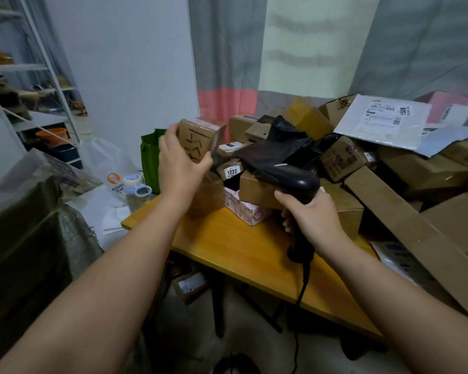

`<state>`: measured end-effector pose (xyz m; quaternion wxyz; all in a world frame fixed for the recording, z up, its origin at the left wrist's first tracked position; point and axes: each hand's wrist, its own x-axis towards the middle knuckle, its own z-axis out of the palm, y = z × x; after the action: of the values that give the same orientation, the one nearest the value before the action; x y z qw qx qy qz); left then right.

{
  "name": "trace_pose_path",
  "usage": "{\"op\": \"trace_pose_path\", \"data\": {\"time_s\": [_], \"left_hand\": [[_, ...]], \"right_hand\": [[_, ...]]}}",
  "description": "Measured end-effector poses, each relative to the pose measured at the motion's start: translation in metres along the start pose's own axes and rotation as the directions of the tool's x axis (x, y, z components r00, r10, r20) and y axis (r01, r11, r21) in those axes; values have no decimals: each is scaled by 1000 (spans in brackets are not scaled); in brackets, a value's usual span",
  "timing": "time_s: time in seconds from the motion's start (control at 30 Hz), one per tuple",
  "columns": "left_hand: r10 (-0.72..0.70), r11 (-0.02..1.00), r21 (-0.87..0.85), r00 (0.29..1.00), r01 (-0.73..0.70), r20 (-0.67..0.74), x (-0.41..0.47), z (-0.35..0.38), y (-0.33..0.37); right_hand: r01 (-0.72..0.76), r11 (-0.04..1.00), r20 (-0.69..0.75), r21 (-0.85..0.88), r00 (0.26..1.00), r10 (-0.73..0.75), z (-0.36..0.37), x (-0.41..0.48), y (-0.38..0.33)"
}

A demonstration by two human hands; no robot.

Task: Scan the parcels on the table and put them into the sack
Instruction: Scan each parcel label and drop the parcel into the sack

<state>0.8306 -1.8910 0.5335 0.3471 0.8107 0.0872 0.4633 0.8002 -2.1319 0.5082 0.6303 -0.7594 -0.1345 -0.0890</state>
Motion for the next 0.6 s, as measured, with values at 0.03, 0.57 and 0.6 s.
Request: {"op": "trace_pose_path", "data": {"time_s": [0.03,0.57,0.6], "left_hand": [[-19,998,-62,999,17,-32,-7,-12,0],[81,781,-623,985,34,155,-174,-97,53],[109,803,-596,978,20,179,-182,-96,54]], "right_hand": [[4,1000,-1,11,1000,-4,-1,-4,-2],[98,965,-94,242,993,-77,-45,-122,-33],[107,968,-116,225,990,-82,-51,-130,-32]]}}
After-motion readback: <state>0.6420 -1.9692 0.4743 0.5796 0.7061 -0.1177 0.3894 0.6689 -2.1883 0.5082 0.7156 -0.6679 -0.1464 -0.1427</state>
